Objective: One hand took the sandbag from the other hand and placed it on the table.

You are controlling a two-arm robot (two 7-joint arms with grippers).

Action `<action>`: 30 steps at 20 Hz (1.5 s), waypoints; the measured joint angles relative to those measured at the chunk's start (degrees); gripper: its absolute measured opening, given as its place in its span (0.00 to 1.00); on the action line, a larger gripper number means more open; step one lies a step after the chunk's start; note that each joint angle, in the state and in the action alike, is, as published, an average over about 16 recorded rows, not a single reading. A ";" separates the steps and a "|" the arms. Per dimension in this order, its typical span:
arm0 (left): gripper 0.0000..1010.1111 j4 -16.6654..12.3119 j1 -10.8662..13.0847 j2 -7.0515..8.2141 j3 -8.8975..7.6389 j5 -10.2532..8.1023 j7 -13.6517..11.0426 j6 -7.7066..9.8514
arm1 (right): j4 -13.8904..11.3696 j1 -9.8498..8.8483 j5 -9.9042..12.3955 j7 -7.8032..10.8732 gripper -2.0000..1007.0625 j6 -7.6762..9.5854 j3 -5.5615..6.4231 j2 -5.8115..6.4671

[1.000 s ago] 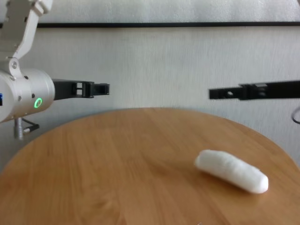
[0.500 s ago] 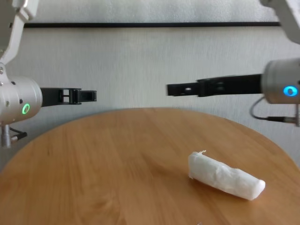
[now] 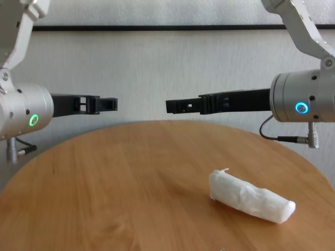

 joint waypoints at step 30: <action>0.99 0.07 -0.49 -0.18 0.28 1.19 -2.13 0.23 | -0.14 -0.86 -0.92 -0.06 1.00 0.45 0.52 -0.76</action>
